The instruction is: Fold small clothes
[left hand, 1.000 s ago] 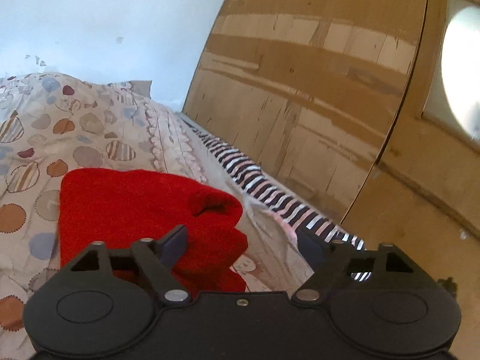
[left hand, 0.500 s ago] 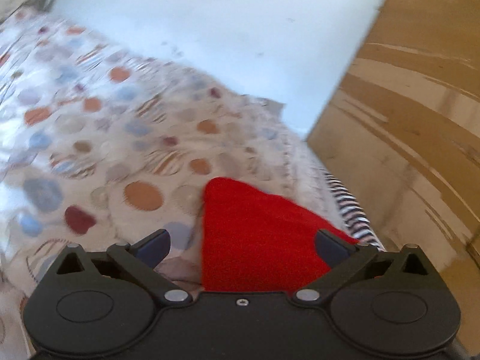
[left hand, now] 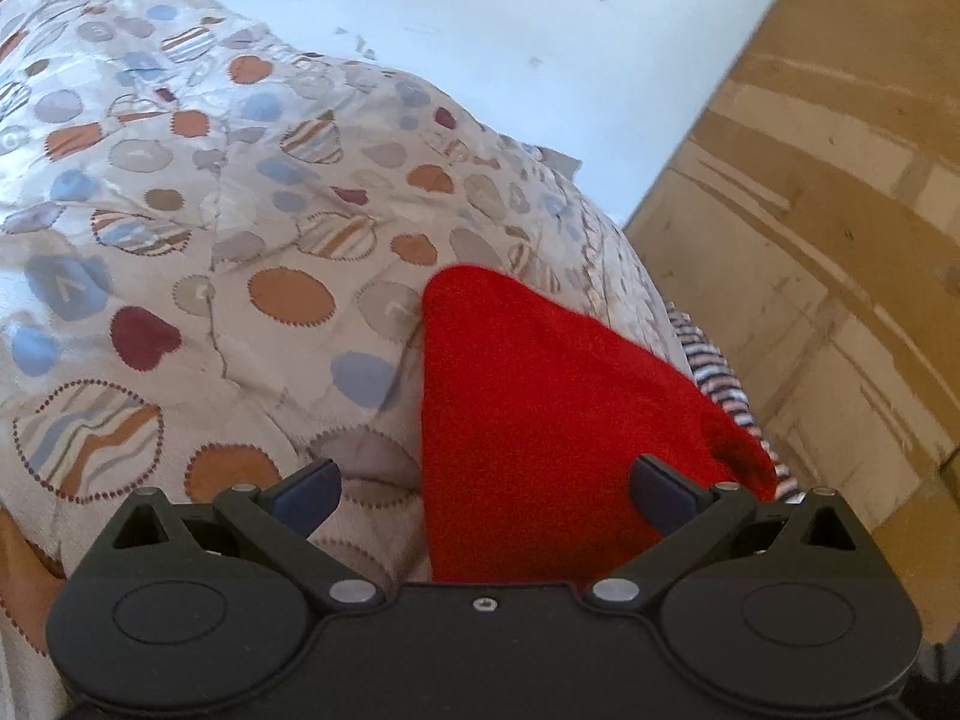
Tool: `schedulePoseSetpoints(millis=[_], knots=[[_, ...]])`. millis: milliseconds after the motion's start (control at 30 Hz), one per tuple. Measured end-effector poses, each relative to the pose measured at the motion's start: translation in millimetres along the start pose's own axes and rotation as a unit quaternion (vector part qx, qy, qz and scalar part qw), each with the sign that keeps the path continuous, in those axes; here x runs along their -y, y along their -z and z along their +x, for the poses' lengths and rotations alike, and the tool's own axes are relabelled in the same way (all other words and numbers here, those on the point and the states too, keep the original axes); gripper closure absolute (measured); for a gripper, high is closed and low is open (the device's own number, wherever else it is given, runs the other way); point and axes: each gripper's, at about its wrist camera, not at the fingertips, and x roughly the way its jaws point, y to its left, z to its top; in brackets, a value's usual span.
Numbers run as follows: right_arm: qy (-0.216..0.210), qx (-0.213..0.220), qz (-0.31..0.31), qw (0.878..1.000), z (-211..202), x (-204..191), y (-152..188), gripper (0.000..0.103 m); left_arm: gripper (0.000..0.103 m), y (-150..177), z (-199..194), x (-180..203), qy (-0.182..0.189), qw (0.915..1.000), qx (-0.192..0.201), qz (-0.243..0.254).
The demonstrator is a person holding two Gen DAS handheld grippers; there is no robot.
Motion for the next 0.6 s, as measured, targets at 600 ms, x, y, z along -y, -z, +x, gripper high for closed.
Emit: schedulePoseSetpoints(millis=[600], knots=[[-0.009, 0.034, 0.044, 0.998, 9, 13, 49, 0.000, 0.001, 28, 6, -3, -0.001, 1.0000, -0.006, 0.005]])
